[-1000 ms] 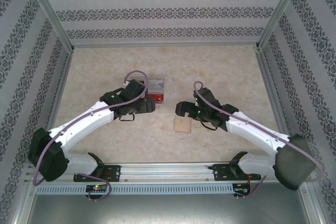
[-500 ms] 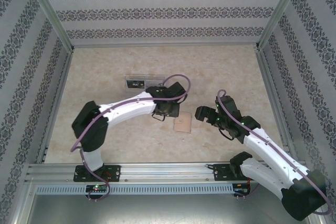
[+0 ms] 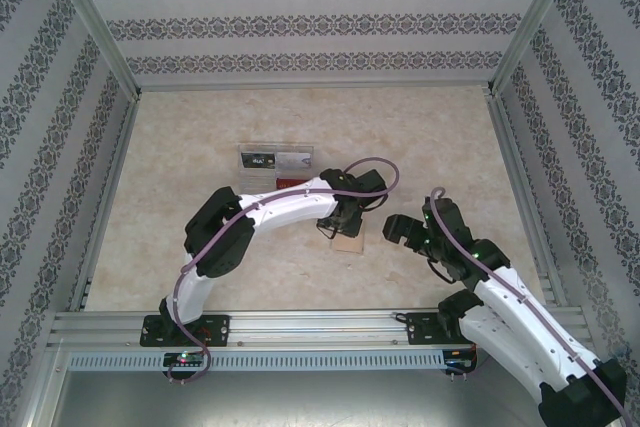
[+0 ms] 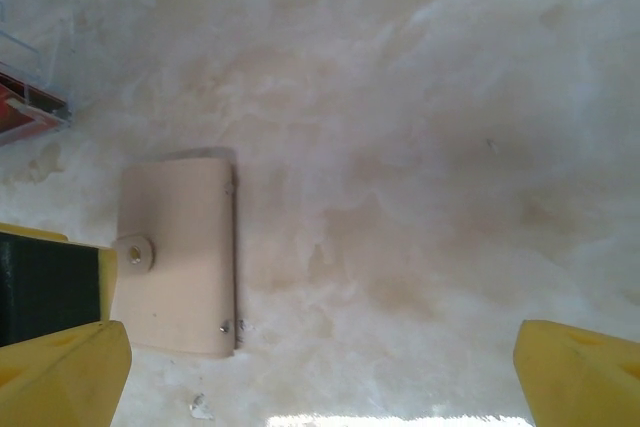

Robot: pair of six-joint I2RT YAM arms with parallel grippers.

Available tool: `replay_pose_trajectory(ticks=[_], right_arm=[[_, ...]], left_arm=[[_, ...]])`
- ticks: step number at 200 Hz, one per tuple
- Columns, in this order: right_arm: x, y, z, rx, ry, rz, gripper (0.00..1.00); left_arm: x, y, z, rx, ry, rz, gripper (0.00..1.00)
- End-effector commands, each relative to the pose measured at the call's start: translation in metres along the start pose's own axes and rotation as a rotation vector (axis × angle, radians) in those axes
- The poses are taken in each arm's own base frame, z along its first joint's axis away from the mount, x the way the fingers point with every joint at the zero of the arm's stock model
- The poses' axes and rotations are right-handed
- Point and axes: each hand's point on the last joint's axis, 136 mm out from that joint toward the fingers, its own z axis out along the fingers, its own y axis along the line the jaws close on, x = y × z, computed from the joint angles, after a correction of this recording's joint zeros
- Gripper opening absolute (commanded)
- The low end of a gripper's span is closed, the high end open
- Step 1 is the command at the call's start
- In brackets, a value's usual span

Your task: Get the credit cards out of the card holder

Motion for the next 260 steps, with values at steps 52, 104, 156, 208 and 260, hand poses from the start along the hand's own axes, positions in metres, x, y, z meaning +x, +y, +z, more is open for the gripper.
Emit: replay_pose_trajectory(ticks=[52, 104, 156, 208, 260], right_arm=[[0.012, -0.021, 0.0, 0.041, -0.002, 0.064, 0.98], [0.015, -0.023, -0.001, 0.034, -0.007, 0.075, 0.98], [0.016, -0.023, -0.001, 0.026, -0.002, 0.079, 0.98], [0.017, -0.015, 0.0, -0.009, 0.011, 0.075, 0.98], [0.021, 0.017, 0.009, -0.158, 0.082, 0.042, 0.89]], left_arm=[[0.008, -0.012, 0.001, -0.02, 0.061, 0.081, 0.38], [0.009, -0.015, 0.012, -0.031, 0.093, 0.091, 0.39], [0.012, -0.009, 0.023, -0.096, 0.127, 0.095, 0.39], [0.013, 0.0, 0.027, -0.135, 0.12, 0.092, 0.13], [0.005, -0.005, 0.013, -0.071, 0.053, 0.065, 0.0]])
